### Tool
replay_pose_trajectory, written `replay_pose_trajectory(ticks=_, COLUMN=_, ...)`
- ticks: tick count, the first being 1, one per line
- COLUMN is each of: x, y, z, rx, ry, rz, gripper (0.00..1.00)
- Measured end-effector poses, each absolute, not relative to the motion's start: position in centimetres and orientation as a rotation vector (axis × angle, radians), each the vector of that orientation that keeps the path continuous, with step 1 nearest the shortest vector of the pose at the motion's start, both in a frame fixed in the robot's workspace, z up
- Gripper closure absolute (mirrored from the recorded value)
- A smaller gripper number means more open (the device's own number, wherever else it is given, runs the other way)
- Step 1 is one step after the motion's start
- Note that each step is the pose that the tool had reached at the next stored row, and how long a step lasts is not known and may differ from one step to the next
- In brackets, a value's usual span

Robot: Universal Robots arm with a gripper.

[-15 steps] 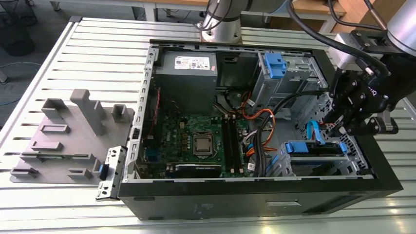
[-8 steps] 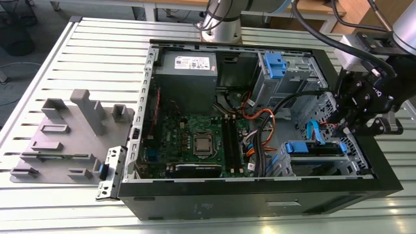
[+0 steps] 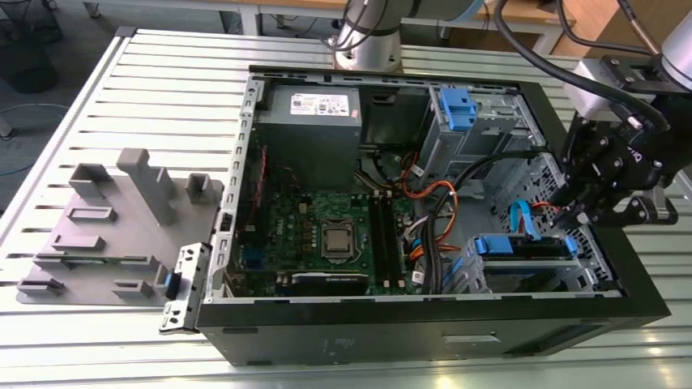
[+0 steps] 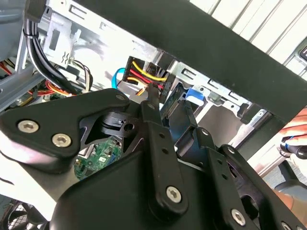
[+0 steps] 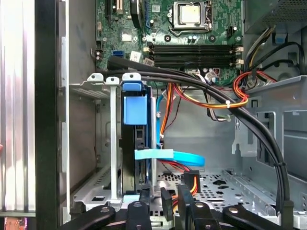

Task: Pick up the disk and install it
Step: 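Insert the second disk wire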

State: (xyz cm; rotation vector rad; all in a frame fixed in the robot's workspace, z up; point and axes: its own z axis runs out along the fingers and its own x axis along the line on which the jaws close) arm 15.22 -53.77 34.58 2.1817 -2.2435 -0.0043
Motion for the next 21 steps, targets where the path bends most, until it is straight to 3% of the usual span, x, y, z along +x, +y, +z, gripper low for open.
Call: replay_pose_trajectory(ticks=21, x=15.99, y=-53.48, z=34.18, rx=2.181, ry=-2.243, rz=-0.003, gripper=0.65)
